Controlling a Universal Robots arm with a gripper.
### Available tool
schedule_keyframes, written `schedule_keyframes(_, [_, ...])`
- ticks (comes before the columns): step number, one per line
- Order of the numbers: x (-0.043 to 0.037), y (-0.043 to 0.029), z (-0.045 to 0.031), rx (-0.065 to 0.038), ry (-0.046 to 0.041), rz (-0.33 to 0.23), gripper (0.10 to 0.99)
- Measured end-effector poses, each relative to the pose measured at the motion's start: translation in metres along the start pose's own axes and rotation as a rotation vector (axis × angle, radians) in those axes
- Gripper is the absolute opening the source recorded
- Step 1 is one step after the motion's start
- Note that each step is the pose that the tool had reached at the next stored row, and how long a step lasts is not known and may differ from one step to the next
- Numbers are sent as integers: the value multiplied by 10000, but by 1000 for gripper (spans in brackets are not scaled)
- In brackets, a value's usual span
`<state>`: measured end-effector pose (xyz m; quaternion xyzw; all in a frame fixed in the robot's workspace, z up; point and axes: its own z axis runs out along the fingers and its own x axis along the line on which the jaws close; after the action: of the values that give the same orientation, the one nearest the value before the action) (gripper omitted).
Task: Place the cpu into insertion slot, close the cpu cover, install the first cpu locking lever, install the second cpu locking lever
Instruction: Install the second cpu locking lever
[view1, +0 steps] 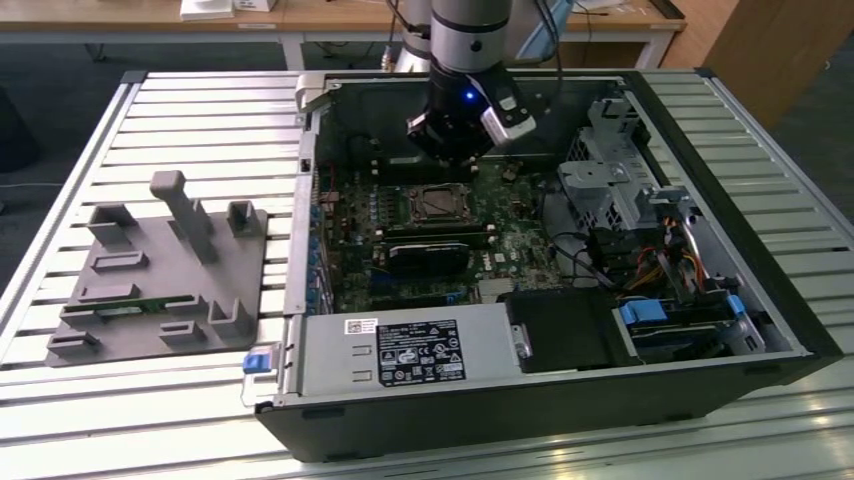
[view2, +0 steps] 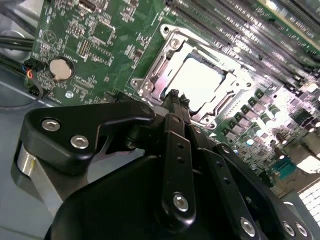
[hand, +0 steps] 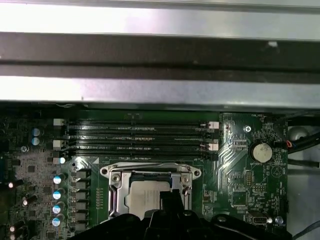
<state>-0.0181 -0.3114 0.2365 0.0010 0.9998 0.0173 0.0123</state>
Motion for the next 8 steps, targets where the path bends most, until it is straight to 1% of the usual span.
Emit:
schedule_keyframes(4, [0,-62,-2,0,10,0,106])
schedule_keyframes(8, [-1,-98,-3,-1,19,0,106])
